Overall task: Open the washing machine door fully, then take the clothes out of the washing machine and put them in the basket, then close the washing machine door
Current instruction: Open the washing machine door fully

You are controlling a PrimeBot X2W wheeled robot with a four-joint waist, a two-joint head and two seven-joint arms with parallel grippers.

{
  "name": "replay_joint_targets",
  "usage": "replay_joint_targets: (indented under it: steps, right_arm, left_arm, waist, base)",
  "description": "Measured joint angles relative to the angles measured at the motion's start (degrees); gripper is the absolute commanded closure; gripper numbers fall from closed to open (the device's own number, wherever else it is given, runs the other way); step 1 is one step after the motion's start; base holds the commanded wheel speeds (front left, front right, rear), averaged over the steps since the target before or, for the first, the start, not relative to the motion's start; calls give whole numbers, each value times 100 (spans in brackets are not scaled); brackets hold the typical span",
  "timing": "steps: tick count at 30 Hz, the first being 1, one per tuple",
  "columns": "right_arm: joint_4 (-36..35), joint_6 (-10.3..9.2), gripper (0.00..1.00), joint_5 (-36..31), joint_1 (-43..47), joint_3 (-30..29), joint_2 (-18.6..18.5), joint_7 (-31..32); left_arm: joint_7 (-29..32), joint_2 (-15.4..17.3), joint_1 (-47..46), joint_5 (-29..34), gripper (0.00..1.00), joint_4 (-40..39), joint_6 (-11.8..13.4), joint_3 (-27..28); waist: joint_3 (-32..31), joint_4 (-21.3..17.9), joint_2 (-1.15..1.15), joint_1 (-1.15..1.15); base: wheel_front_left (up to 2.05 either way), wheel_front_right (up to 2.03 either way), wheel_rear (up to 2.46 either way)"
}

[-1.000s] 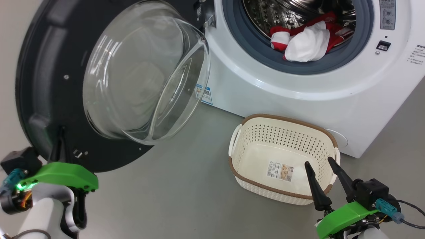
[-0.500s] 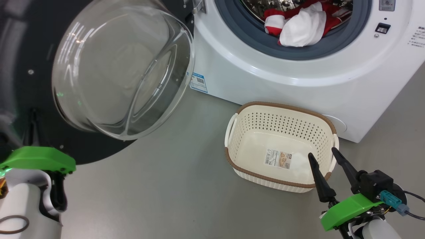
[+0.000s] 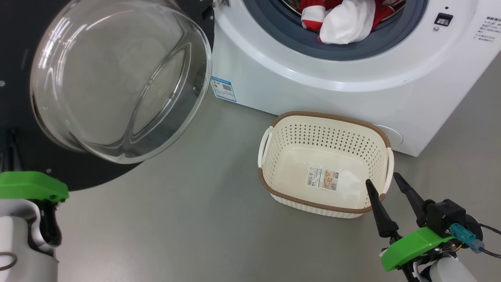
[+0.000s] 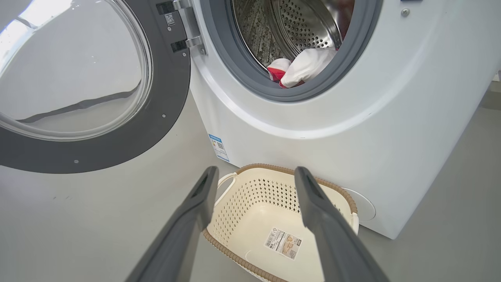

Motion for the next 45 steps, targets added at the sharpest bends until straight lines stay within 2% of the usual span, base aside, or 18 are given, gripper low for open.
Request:
replay_joint_targets:
  steps: [8, 9, 10, 11, 12, 13, 23, 31, 33, 38, 45]
  right_arm:
    - [3, 0, 0, 0, -118, 40, 2, 0]
    - [14, 0, 0, 0, -115, 38, 8, 0]
    - [23, 0, 0, 0, -115, 32, 15, 0]
    - [23, 0, 0, 0, -115, 25, 30, 0]
    - [23, 0, 0, 1, -115, 18, 47, 0]
    - [26, 0, 0, 2, -115, 5, 65, 0]
    - [30, 0, 0, 22, -109, -59, 248, 0]
    - [-43, 0, 0, 29, -85, -181, 372, 0]
    - [-85, 0, 0, 27, -77, -238, 376, 0]
    - [-198, 0, 0, 19, -77, -247, 392, 0]
    - [-365, 0, 0, 11, 155, -422, 405, 0]
  left_arm:
    - [0, -8, -93, 330, 100, 108, -46, 277]
    - [0, -23, -93, 361, 76, 107, -46, 303]
    - [0, -57, -92, 386, 62, 103, -46, 325]
    - [0, -94, -90, 411, 62, 93, -47, 334]
    - [0, -124, -81, 455, 51, 63, -48, 335]
    - [0, -154, -77, 506, 0, -5, -60, 339]
    - [0, -278, 318, 985, 0, -806, -138, 285]
    - [-1, -371, 608, 1226, 0, -1808, -174, 144]
    - [-1, -469, 676, 1213, 0, -2037, -412, 59]
    - [2, -535, 844, 1068, 0, -2304, -790, -207]
    - [92, -622, 1228, 913, 0, -2436, -1017, -651]
  waist:
    - [11, -84, 0, 0]
    - [-10, -92, 0, 0]
    - [-35, -100, 0, 0]
    - [-61, -110, 0, 0]
    - [-89, -121, 0, 0]
    - [-119, -131, 0, 0]
    - [-448, -280, 0, 0]
    - [-631, -530, 0, 0]
    - [-706, -632, 0, 0]
    - [-784, -847, 0, 0]
    - [-1027, -1112, 0, 0]
  base:
    - [0, 0, 0]
    - [0, 0, 0]
    - [0, 0, 0]
    - [0, 0, 0]
    - [0, 0, 0]
    - [0, 0, 0]
    - [0, 0, 0]
    - [0, 0, 0]
    - [0, 0, 0]
    - [0, 0, 0]
    - [0, 0, 0]
